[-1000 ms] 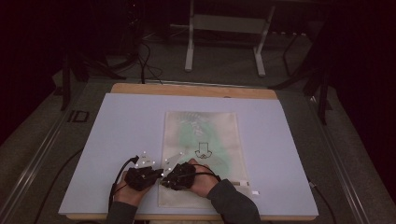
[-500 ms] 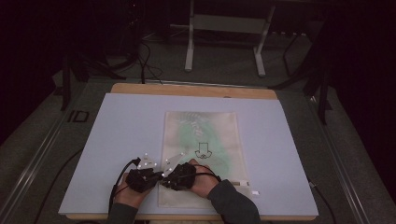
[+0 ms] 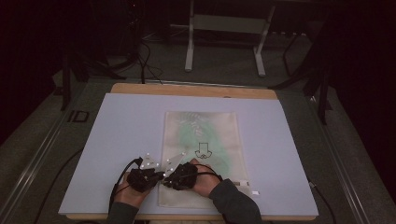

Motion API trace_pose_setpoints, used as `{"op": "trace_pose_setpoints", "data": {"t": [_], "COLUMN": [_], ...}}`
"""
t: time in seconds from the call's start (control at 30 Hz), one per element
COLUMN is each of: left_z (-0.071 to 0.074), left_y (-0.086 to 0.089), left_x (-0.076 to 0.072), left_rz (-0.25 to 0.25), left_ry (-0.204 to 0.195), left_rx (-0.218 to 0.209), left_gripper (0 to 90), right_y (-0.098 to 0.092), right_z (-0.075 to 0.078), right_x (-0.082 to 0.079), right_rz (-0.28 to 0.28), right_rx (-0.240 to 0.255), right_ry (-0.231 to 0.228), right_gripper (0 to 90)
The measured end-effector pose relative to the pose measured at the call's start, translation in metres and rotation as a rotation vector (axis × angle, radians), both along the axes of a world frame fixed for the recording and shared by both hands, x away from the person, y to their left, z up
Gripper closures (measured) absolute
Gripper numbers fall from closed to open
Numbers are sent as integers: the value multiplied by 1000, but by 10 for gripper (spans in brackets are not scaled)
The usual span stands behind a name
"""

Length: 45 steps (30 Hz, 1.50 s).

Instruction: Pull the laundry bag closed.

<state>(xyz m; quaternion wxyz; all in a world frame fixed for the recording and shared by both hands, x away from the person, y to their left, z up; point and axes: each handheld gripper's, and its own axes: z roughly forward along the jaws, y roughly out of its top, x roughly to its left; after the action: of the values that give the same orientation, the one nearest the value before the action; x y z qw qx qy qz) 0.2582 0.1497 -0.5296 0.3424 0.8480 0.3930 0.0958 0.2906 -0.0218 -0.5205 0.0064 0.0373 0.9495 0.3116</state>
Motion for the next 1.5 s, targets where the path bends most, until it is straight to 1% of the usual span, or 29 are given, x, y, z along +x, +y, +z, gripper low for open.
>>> {"op": "trace_pose_setpoints", "data": {"t": [0.1,0.2,0.23,0.33,0.37,0.47,0.63,0.73,0.8,0.9,1.1,1.37,1.5], "left_z": [0,0,0,0,0,0,0,0,0,0,0,0,-1], "left_y": [0,0,1,0,0,-1,-1,-1,-1,-1,0,0,0], "left_x": [0,0,0,1,0,-1,-1,-1,-1,-1,-1,0,0], "left_rz": [0,-1,-3,-1,0,1,0,1,2,1,4,3,3], "left_ry": [0,0,1,3,-1,-9,-7,-12,-10,-7,-5,-6,-6], "left_rx": [-1,0,-3,-5,2,10,10,13,12,7,3,-4,-4], "left_gripper": [898,897,897,897,897,897,897,896,896,896,896,896,896], "right_y": [-3,-4,-8,-11,-12,-11,-15,-15,-15,-17,-19,-24,-26], "right_z": [0,1,1,1,0,1,1,2,3,4,5,6,7], "right_x": [2,2,3,3,3,2,2,0,-1,-2,-3,-4,-5], "right_rz": [2,4,1,0,0,3,6,13,20,20,26,23,29], "right_rx": [6,-1,-3,-4,1,-9,-15,-32,-44,-57,-68,-68,-88], "right_ry": [4,5,11,14,13,4,-3,-18,-30,-35,-53,-52,-64], "right_gripper": [827,826,827,826,826,825,826,826,826,825,825,825,825]}}
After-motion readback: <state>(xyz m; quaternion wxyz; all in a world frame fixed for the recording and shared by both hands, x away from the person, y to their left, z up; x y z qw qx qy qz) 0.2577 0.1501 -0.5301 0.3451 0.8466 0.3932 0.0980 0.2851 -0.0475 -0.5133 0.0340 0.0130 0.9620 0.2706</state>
